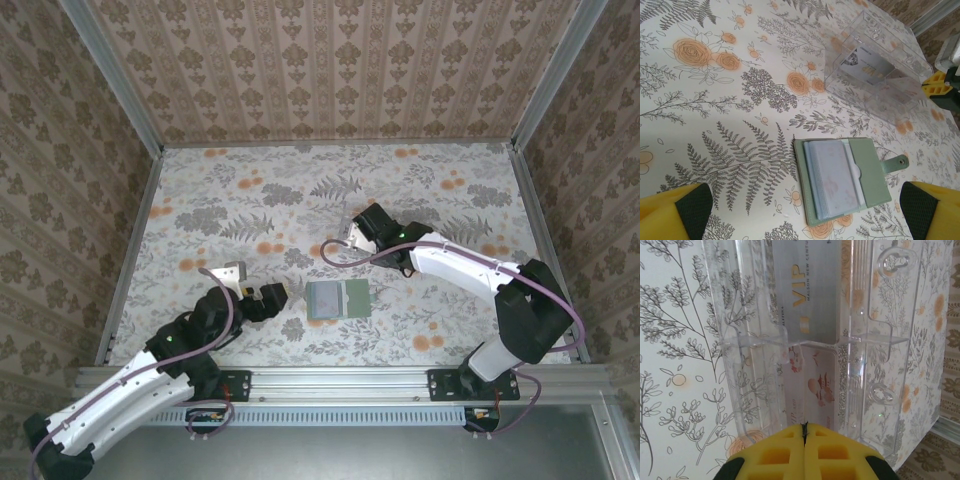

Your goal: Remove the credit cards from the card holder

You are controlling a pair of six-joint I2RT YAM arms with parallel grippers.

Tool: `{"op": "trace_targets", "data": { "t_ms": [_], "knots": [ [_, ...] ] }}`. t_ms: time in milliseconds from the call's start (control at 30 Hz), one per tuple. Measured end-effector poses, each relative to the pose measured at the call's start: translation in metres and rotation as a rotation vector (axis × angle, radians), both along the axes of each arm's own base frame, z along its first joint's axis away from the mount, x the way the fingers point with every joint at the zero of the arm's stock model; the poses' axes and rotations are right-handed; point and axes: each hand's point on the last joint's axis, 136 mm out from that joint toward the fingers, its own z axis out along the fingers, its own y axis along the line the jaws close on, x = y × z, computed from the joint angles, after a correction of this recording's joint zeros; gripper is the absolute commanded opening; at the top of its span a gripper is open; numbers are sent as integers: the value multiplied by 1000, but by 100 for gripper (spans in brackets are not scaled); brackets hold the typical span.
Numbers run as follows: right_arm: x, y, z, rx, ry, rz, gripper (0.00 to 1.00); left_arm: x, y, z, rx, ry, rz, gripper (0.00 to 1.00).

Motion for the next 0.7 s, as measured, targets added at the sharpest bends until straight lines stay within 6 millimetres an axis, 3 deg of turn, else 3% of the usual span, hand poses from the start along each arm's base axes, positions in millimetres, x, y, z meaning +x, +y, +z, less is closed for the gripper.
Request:
{"op": "trace_targets", "data": {
  "t_ms": [533,700],
  "knots": [
    [0,-12,-13,-41,20,-16,0,0,2,-1,-6,-4,6,100],
    [1,-13,-21,-62,33,-21,13,-1,5,-2,-5,-3,12,100]
  ]
}}
